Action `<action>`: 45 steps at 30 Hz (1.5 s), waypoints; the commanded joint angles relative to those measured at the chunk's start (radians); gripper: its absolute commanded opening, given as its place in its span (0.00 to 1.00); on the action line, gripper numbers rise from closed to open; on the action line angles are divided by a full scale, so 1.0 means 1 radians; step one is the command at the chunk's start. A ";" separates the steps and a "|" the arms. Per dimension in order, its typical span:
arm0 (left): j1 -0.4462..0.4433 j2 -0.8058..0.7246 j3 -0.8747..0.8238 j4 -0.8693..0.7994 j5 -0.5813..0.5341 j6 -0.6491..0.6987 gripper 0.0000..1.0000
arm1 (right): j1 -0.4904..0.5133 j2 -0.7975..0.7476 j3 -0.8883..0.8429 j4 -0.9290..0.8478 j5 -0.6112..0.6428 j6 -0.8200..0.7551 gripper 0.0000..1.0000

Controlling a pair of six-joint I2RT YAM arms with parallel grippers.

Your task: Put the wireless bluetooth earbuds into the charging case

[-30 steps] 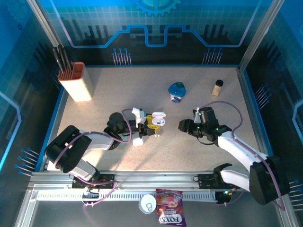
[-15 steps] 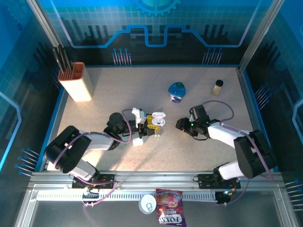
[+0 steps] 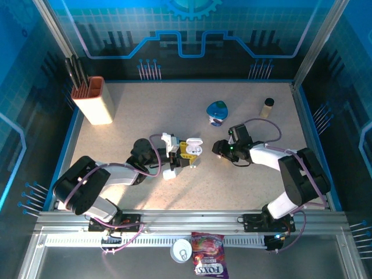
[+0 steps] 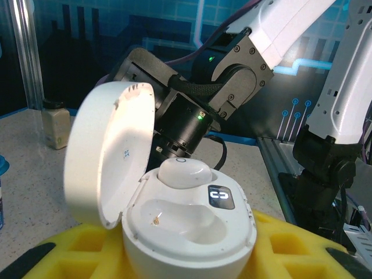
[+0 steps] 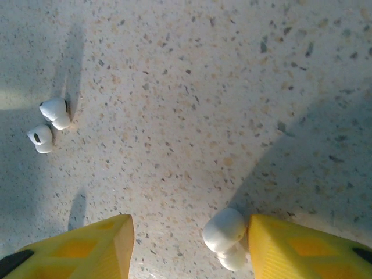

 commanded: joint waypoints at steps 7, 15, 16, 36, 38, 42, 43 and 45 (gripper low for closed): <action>-0.004 -0.018 -0.009 0.003 -0.007 0.033 0.39 | 0.016 0.042 0.071 -0.024 -0.017 -0.088 0.54; 0.000 -0.024 -0.036 0.036 -0.105 0.017 0.39 | 0.109 -0.013 0.228 -0.351 0.274 -0.312 0.57; 0.006 -0.025 -0.046 0.052 -0.140 0.005 0.39 | 0.129 -0.009 0.250 -0.396 0.327 -0.342 0.57; 0.116 -0.283 -0.169 -0.131 -0.550 0.039 0.40 | 0.432 0.381 0.592 -0.860 0.835 -0.431 0.38; 0.116 -0.287 -0.170 -0.141 -0.552 0.044 0.40 | 0.435 0.401 0.600 -0.864 0.841 -0.430 0.36; 0.116 -0.284 -0.173 -0.139 -0.551 0.039 0.39 | 0.437 0.424 0.608 -0.869 0.858 -0.436 0.33; 0.116 -0.284 -0.171 -0.139 -0.550 0.039 0.40 | 0.435 0.429 0.612 -0.869 0.862 -0.439 0.32; 0.116 -0.284 -0.172 -0.139 -0.550 0.039 0.39 | 0.434 0.438 0.620 -0.872 0.868 -0.443 0.31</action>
